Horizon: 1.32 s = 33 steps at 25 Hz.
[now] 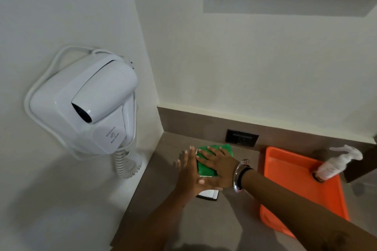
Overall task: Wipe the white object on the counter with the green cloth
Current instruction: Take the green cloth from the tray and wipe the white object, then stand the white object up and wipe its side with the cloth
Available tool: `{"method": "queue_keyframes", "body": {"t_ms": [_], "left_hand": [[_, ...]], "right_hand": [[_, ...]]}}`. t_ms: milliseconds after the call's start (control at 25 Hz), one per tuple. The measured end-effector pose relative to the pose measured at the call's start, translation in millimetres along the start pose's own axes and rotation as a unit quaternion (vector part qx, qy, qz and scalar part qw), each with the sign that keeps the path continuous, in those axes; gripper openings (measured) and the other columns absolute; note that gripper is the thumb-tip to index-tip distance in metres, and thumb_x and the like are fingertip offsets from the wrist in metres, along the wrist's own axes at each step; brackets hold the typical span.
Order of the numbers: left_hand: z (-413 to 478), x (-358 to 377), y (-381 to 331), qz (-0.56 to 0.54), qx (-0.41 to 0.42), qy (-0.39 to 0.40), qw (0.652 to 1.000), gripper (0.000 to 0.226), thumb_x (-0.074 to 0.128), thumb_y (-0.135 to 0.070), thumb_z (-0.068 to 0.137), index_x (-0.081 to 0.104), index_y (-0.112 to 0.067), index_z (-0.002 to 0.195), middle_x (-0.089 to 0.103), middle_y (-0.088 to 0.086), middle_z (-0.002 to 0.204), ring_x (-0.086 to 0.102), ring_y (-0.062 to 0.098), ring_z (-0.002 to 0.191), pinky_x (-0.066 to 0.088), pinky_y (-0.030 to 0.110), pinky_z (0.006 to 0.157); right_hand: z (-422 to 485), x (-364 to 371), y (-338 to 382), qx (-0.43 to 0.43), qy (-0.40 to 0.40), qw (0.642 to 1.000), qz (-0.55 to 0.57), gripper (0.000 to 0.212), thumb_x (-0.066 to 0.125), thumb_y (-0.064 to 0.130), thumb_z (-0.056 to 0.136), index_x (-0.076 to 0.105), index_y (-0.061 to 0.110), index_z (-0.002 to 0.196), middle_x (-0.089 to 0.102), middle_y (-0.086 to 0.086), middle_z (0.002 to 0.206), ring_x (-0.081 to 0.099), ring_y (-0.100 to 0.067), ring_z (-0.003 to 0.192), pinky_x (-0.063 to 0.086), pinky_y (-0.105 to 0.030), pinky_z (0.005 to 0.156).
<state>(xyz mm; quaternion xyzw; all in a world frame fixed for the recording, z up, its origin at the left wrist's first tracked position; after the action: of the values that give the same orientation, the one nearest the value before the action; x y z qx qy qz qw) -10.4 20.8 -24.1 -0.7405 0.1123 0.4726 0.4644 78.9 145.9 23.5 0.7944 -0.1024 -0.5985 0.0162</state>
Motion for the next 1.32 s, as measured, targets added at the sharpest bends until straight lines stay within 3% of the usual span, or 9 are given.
{"method": "queue_keyframes", "body": {"t_ms": [280,400,480,680,800,880,1000,1160,1320], "left_hand": [[2,2,-5,0.053,-0.016,0.023,0.998,0.159,0.08,-0.082,0.049,-0.005,-0.012,0.163,0.001,0.007,0.174,0.0,0.03,0.161,0.007,0.06,0.128],[1,-3,-1,0.069,-0.026,0.037,0.997,0.165,0.075,-0.09,0.041,-0.006,-0.013,0.163,-0.002,0.008,0.174,-0.003,0.032,0.161,0.004,0.059,0.127],[0,-6,-1,0.076,-0.023,0.063,0.995,0.172,0.073,-0.092,0.036,-0.012,-0.012,0.162,-0.013,0.01,0.173,-0.013,0.032,0.16,-0.004,0.059,0.126],[24,-22,-12,0.127,0.015,0.127,0.984,0.17,0.072,-0.09,0.041,-0.021,-0.013,0.16,-0.029,0.009,0.168,-0.026,0.028,0.157,-0.01,0.053,0.126],[43,-17,-32,0.15,0.03,0.149,0.977,0.127,0.055,-0.084,0.078,-0.011,-0.016,0.163,-0.021,0.004,0.171,-0.018,0.023,0.16,-0.006,0.051,0.128],[45,-8,-37,0.192,0.028,0.149,0.97,0.099,0.014,-0.082,0.091,0.001,-0.017,0.164,-0.009,0.006,0.174,-0.009,0.026,0.161,0.0,0.055,0.13],[49,0,-36,0.282,0.036,0.15,0.947,0.141,-0.047,-0.081,0.05,0.006,-0.018,0.164,-0.004,0.012,0.173,-0.002,0.032,0.161,0.01,0.058,0.127],[50,-2,-34,0.206,0.024,0.132,0.969,0.097,0.001,-0.073,0.086,0.016,-0.016,0.163,0.008,0.008,0.173,0.004,0.03,0.161,0.006,0.058,0.127],[50,8,-25,0.371,0.045,0.174,0.911,0.066,0.01,-0.045,0.103,0.01,-0.02,0.163,-0.005,0.015,0.173,-0.002,0.038,0.16,0.016,0.065,0.124]], "right_hand": [[-41,3,-14,-0.049,-0.045,0.997,-0.026,0.078,0.049,0.062,0.079,0.033,0.033,0.149,0.029,0.004,0.162,0.026,-0.025,0.147,0.024,-0.05,0.119],[-59,9,-22,-0.018,-0.061,0.984,0.169,0.06,0.055,0.041,0.085,0.047,0.029,0.143,0.045,0.001,0.154,0.04,-0.019,0.141,0.025,-0.034,0.121],[-80,15,-40,0.08,-0.076,0.875,0.471,0.037,0.063,0.028,0.089,0.065,0.025,0.126,0.066,0.0,0.133,0.064,-0.014,0.119,0.043,-0.04,0.112],[-107,61,-76,0.313,-0.194,0.411,0.834,0.026,0.053,0.012,0.095,0.067,-0.002,0.111,0.076,-0.019,0.094,0.076,-0.028,0.074,0.056,-0.041,0.077],[-92,79,-72,0.357,-0.203,0.28,0.868,0.024,0.048,0.015,0.095,0.07,0.005,0.092,0.079,-0.012,0.069,0.076,-0.025,0.06,0.053,-0.04,0.067],[-73,90,-58,0.381,-0.188,0.273,0.863,0.022,0.05,0.014,0.094,0.069,0.005,0.091,0.079,-0.012,0.07,0.076,-0.026,0.062,0.055,-0.04,0.068],[-39,97,-34,0.379,-0.173,0.286,0.863,0.031,0.056,0.017,0.094,0.065,-0.001,0.118,0.069,-0.022,0.119,0.067,-0.036,0.108,0.049,-0.052,0.101],[-18,82,-16,0.323,-0.169,0.309,0.879,0.042,0.068,0.033,0.086,0.068,0.007,0.119,0.068,-0.016,0.125,0.063,-0.034,0.115,0.045,-0.046,0.107],[-30,61,-13,0.325,-0.178,0.355,0.858,0.06,0.077,0.051,0.068,0.071,0.013,0.114,0.072,-0.015,0.117,0.066,-0.035,0.11,0.047,-0.051,0.106]]}}
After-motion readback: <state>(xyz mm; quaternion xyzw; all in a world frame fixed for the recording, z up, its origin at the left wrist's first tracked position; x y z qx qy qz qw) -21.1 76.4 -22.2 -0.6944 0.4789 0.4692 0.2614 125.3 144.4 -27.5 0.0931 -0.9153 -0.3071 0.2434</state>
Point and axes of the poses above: each hand's wrist, its own z-axis towards the middle knuckle, its own x-axis out of the palm, y = z × x, the point moved 2 cm from there along z, towards the middle knuckle
